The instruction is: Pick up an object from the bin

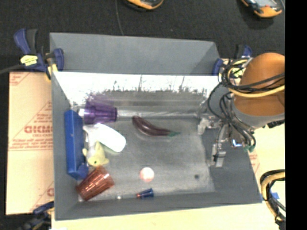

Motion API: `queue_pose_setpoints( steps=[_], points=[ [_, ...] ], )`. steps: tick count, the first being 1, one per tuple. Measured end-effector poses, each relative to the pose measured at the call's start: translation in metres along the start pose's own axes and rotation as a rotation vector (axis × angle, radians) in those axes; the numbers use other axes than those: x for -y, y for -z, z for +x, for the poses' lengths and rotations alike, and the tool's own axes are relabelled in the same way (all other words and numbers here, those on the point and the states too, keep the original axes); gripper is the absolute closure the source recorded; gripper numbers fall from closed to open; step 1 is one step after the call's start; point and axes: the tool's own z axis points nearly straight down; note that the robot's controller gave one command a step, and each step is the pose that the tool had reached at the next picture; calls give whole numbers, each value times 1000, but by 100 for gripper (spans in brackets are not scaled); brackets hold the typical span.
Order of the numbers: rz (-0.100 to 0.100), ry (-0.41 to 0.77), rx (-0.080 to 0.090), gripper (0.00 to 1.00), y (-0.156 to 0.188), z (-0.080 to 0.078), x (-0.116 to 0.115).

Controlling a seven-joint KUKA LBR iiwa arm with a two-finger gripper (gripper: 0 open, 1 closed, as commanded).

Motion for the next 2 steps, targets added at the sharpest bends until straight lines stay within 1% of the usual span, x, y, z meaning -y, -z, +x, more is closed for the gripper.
queue_pose_setpoints(
  steps=[1,2],
  points=[
    [0,-297,1,0,-20,6,-13],
    [2,-286,3,0,-43,10,-38]
  ],
)
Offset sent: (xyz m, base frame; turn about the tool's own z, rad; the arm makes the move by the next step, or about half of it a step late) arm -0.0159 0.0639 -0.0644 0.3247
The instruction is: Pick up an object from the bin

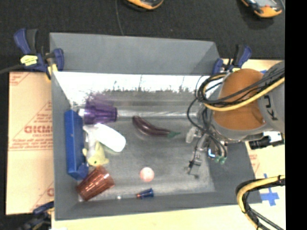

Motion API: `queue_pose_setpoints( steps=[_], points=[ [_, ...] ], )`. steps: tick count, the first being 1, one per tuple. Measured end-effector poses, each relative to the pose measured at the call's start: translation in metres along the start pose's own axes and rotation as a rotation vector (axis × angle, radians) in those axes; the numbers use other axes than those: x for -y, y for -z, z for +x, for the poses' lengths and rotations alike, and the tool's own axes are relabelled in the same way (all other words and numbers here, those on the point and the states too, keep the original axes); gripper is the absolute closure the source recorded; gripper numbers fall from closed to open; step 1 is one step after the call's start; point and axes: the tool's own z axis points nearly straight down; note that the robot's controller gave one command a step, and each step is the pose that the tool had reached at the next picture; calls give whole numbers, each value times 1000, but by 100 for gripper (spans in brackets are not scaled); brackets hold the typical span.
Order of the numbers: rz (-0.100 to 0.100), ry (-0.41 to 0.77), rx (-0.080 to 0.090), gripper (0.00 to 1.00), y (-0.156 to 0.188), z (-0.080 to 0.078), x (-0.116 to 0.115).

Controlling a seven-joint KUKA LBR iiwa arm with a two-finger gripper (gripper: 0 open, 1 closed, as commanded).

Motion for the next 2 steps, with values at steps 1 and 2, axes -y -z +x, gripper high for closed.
queue_pose_setpoints(
  steps=[1,2],
  points=[
    [1,168,2,0,49,-12,-40],
    [-1,129,0,0,41,9,-45]
  ],
)
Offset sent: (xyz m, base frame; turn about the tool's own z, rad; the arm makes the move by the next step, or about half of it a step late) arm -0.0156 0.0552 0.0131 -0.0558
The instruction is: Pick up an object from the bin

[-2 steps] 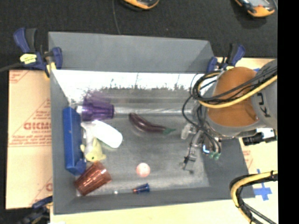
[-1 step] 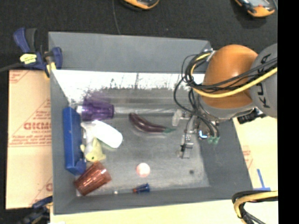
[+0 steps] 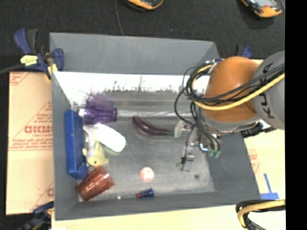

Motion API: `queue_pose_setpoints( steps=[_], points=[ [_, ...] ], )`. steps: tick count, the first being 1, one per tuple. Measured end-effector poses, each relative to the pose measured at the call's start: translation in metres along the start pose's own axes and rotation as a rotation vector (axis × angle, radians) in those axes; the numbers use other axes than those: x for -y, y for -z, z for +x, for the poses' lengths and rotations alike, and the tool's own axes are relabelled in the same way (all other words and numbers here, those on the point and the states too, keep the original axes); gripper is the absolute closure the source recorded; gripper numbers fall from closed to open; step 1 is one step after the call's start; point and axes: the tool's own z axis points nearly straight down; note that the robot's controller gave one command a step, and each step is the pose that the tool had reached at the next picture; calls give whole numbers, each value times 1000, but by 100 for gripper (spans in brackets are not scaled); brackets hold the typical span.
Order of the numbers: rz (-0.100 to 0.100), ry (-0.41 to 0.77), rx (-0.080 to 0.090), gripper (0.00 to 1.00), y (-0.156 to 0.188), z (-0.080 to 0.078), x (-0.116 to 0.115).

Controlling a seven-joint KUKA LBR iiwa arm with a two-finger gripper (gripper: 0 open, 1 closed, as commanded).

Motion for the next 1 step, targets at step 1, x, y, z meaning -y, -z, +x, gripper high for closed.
queue_pose_setpoints(
  steps=[1],
  points=[
    [1,8,2,0,-13,-43,-27]
  ],
)
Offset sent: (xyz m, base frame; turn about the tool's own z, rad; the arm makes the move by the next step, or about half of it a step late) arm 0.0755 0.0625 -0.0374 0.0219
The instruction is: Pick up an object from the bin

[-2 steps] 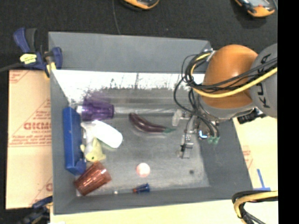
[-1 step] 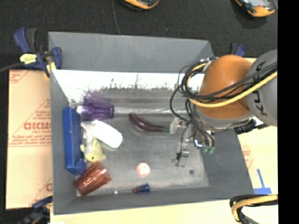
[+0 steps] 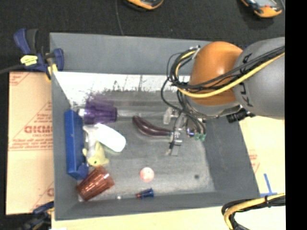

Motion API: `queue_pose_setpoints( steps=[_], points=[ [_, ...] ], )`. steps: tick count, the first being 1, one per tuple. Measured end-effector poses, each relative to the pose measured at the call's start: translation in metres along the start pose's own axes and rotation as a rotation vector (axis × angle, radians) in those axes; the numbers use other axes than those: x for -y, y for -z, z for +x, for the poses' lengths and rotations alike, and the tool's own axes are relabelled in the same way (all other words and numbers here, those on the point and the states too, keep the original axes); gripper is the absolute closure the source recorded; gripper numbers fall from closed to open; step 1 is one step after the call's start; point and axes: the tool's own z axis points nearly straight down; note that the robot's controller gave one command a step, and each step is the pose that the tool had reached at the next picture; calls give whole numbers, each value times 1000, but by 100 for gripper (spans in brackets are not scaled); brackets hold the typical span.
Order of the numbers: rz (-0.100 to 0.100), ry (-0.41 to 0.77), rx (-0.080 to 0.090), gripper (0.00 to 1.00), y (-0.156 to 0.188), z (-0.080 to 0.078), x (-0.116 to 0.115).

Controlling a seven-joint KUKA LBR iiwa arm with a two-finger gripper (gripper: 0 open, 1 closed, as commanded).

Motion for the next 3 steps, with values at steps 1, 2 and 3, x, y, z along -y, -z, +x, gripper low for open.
queue_pose_setpoints(
  steps=[1,2,3],
  points=[
    [0,-28,-9,0,-24,-23,-46],
    [-3,-112,9,0,-70,-51,-20],
    [0,-109,-3,0,-108,-48,-12]
  ],
)
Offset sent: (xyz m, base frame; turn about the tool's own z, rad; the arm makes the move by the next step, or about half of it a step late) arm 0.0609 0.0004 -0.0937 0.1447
